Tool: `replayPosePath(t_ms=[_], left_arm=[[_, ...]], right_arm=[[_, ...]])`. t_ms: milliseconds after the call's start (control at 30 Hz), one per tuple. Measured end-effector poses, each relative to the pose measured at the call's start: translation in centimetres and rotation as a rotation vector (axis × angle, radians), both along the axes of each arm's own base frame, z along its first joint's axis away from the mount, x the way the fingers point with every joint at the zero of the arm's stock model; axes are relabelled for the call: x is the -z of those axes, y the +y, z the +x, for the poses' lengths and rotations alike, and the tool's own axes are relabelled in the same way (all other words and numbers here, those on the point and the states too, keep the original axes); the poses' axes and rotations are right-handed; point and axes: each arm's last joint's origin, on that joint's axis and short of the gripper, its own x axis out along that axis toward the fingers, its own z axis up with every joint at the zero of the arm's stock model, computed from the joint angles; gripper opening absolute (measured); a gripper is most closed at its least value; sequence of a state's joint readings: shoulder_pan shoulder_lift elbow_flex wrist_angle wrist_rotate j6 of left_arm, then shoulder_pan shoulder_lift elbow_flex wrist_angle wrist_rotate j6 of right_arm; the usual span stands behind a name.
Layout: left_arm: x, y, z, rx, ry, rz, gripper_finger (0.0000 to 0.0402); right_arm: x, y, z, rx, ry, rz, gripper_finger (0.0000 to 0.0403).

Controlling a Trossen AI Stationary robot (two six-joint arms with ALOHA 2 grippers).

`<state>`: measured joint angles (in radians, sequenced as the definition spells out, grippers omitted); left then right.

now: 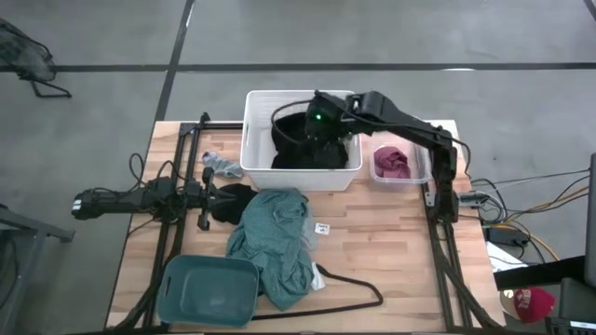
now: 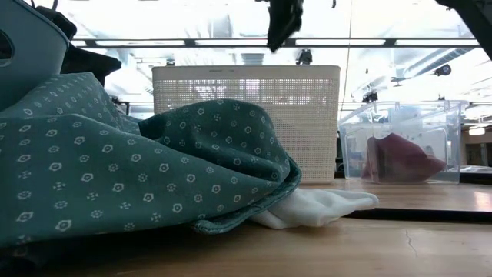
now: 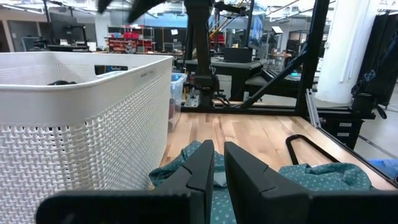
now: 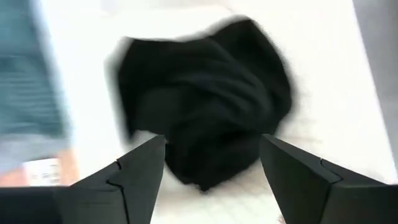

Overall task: Pick & Place Cloths
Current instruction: Put the green shirt into the white bin

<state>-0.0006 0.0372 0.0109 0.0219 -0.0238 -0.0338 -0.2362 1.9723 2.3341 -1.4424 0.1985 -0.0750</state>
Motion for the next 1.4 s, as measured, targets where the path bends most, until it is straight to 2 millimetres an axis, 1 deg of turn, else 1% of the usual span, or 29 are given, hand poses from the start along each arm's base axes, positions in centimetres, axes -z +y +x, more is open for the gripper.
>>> replayPosePath(t_ms=[100,267,367,533,667,767,900,1067,1233,1400], left_arm=[[0.0,0.0,0.0,0.000,0.000,0.000,0.0044],[0.0,0.0,0.0,0.000,0.000,0.000,0.0044],[0.0,0.0,0.0,0.000,0.000,0.000,0.0044],[0.0,0.0,0.0,0.000,0.000,0.000,0.0044],[0.0,0.0,0.0,0.000,0.000,0.000,0.0044],[0.0,0.0,0.0,0.000,0.000,0.000,0.0044],[0.0,0.0,0.0,0.000,0.000,0.000,0.0044],[0.0,0.0,0.0,0.000,0.000,0.000,0.0044],[0.0,0.0,0.0,0.000,0.000,0.000,0.0044],[0.0,0.0,0.0,0.000,0.000,0.000,0.0044]], right_arm=[[-0.7,2.1,0.1,-0.091,-0.049,0.047,0.0263],[-1.0,6.2,0.7,-0.226,-0.066,0.041,0.0268],[-0.7,8.9,1.6,-0.321,-0.092,0.026,0.0265],[1.1,13.1,3.8,-0.474,-0.113,-0.002,0.0251],[3.1,15.6,5.2,-0.545,-0.115,-0.007,0.0241],[5.3,16.5,6.2,-0.563,-0.091,-0.005,0.0236],[8.2,16.9,7.5,-0.559,-0.068,0.002,0.0239],[13.0,17.2,8.8,-0.556,-0.025,0.008,0.0255],[16.3,17.3,9.5,-0.531,-0.015,0.012,0.0268],[19.4,17.1,9.6,-0.507,-0.040,0.019,0.0269]])
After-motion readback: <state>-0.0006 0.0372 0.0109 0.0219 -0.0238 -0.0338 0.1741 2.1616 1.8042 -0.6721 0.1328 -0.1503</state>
